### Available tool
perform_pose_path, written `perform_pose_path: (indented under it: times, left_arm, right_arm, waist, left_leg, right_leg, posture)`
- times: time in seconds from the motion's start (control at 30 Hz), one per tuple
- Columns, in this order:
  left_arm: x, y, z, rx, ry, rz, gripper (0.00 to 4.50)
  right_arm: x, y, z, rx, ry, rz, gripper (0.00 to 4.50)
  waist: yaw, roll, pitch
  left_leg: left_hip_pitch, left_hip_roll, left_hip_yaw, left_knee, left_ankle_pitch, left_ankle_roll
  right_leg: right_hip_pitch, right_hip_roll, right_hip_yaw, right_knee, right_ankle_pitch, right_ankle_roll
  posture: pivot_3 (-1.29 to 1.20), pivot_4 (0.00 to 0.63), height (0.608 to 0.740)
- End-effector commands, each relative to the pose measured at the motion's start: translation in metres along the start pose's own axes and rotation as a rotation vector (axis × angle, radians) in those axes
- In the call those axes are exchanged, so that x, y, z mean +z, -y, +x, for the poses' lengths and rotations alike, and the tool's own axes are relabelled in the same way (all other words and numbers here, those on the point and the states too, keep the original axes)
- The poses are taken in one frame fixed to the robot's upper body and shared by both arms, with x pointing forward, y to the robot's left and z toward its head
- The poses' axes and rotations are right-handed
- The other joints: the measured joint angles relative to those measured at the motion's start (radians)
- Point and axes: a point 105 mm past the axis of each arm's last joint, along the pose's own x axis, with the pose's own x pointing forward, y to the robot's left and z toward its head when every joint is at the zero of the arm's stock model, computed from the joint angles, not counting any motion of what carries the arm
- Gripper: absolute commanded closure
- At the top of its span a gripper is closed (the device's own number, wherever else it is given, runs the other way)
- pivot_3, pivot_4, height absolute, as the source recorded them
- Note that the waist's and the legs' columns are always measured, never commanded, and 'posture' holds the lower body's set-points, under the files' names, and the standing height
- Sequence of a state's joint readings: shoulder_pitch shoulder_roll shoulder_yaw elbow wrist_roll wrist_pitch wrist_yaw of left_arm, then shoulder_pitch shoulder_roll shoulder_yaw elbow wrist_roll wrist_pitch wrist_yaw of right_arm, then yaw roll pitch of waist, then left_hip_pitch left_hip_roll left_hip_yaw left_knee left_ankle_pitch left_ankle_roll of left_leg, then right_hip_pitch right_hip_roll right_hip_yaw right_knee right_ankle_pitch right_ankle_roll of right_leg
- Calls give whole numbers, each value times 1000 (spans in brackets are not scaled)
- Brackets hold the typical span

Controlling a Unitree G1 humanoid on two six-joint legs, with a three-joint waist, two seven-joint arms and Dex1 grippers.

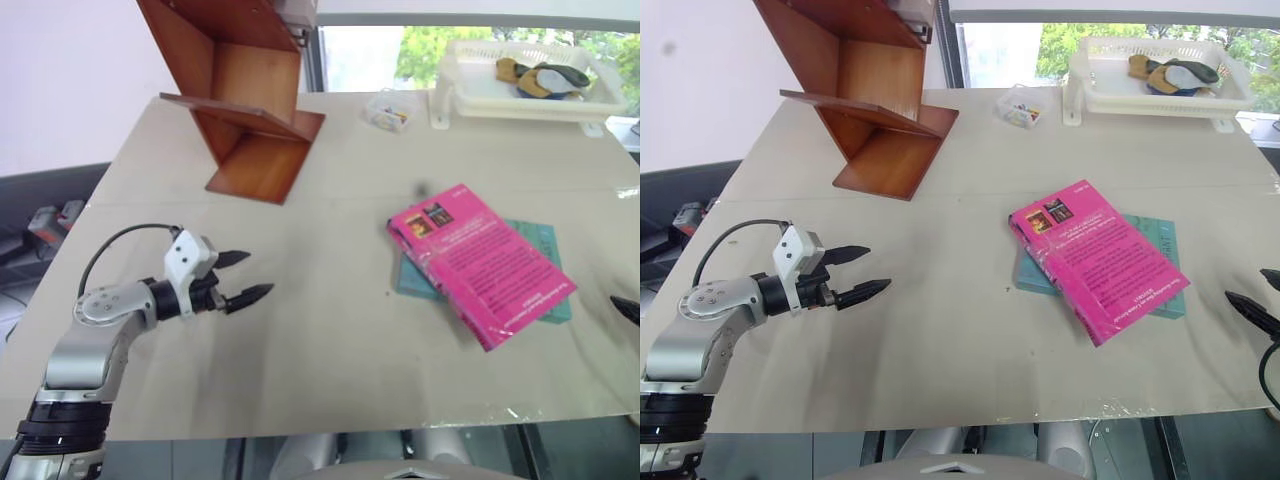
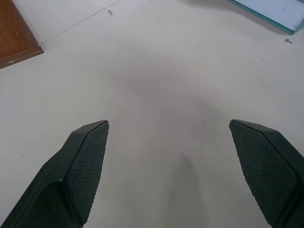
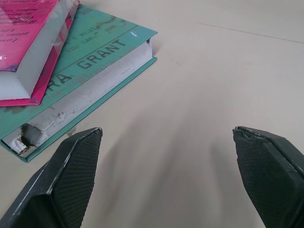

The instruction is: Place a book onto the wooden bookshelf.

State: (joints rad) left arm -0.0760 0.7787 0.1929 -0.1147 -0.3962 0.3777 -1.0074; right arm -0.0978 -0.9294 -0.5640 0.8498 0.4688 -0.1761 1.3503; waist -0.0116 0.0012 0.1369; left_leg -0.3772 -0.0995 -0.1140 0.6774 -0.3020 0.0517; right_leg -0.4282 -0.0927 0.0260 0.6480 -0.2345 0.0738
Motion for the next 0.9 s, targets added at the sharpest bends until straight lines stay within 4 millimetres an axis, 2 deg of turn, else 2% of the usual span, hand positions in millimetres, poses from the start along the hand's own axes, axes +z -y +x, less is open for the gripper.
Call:
perform_pose_path:
  times: [0.03, 0.9]
  left_arm:
    - [11, 2, -7, 3, 30, 41, 128]
    - [20, 2, -6, -44, 68, 108, 128]
  right_arm:
    - [12, 7, -1, 1, 2, -46, 0]
    - [4, 6, -3, -13, -27, -68, 0]
  waist:
    - [0, 0, 0]
    - [-1, 1, 0]
  left_leg:
    - [0, 0, 0, 0, 0, 0]
    - [1, 1, 1, -2, 0, 0]
  right_leg:
    - [0, 0, 0, 0, 0, 0]
    - [0, 0, 0, -1, 0, 0]
  posture:
    - [0, 150, 740]
    - [0, 150, 740]
